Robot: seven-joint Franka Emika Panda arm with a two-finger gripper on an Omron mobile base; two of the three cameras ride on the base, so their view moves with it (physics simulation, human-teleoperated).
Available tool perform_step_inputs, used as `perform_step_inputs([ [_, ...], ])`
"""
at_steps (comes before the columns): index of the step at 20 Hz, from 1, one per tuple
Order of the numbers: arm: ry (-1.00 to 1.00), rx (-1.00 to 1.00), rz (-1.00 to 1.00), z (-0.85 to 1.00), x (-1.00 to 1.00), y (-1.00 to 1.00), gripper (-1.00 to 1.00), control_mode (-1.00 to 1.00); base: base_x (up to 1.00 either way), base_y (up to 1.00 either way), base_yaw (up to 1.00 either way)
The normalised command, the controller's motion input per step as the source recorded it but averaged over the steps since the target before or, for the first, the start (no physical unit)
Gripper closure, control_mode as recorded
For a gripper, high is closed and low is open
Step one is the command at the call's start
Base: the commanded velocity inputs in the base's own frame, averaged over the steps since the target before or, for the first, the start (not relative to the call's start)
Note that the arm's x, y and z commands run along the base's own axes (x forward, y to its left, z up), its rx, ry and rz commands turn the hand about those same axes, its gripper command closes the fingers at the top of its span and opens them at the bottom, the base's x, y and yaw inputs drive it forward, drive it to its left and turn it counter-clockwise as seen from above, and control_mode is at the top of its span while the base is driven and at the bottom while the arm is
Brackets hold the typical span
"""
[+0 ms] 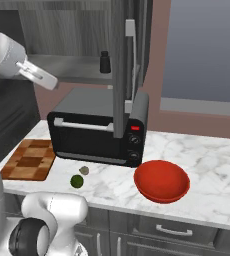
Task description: Open the cabinet. Place the bowl and condiment on the counter. Then place the lime and garlic on the cutting board.
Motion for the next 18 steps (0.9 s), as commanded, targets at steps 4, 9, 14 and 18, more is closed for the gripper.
perform_step_inputs([
  [4, -0.08, 0.0, 0.07, 0.02, 0.39, -0.01, -1.0, -1.0, 0.0, 0.0, 0.0],
  [9, -0.05, 0.0, 0.05, 0.04, 0.39, -0.06, -1.0, -1.0, 0.0, 0.0, 0.0],
  [14, -0.01, 0.0, 0.03, 0.03, 0.4, -0.06, -1.0, -1.0, 0.0, 0.0, 0.0],
  [18, 0.0, 0.0, 0.02, 0.02, 0.4, -0.05, -1.0, -1.0, 0.0, 0.0, 0.0],
])
